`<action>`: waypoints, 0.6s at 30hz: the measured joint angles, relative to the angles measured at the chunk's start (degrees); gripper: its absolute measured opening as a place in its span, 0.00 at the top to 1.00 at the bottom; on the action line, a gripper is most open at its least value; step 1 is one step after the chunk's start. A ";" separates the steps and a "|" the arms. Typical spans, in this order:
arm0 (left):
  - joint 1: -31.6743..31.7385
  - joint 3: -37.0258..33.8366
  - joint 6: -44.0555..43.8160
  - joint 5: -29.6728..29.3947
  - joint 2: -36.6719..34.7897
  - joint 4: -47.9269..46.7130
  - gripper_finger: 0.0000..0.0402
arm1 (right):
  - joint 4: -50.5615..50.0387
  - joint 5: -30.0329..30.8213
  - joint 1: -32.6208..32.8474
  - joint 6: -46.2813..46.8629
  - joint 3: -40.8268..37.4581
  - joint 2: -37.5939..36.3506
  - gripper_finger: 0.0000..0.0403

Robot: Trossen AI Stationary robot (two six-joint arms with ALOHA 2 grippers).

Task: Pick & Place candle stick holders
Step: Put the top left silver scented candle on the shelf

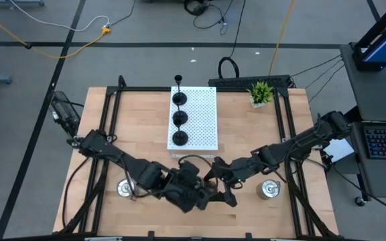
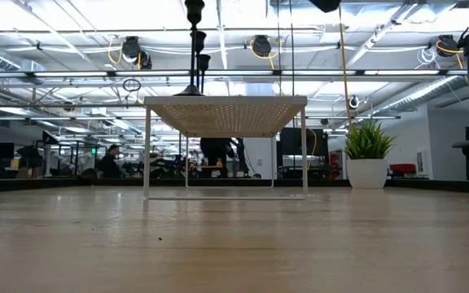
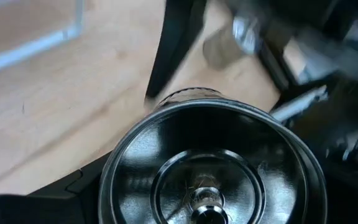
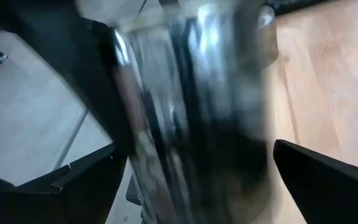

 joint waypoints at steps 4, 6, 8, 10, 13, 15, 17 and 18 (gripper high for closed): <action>0.23 0.00 0.22 -0.41 -0.02 0.15 0.12 | 0.93 0.24 -0.11 0.30 0.00 0.54 0.02; 0.19 0.00 0.67 -0.49 -0.02 0.62 0.12 | 1.37 0.11 -0.07 -0.29 0.00 0.58 0.02; 0.19 0.00 1.09 -0.36 -0.03 0.57 0.12 | 1.51 -0.03 -0.09 -0.46 0.00 0.53 0.02; 0.23 0.00 1.62 -0.02 -0.04 0.59 0.12 | 1.57 -0.88 -0.15 -0.65 0.00 0.53 0.02; 0.17 0.02 3.53 0.34 -0.04 1.03 0.12 | 2.00 -1.08 -0.12 -0.78 0.00 0.53 0.02; 0.17 0.02 4.64 0.36 -0.04 1.25 0.12 | 2.00 -1.25 -0.12 0.08 0.00 0.53 0.02; 0.24 0.02 5.74 0.42 -0.07 1.58 0.12 | 1.98 -1.25 -0.12 0.34 0.00 0.53 0.02; 0.25 0.02 6.43 0.45 -0.07 1.97 0.12 | 1.98 -1.27 -0.12 0.15 0.00 0.53 0.02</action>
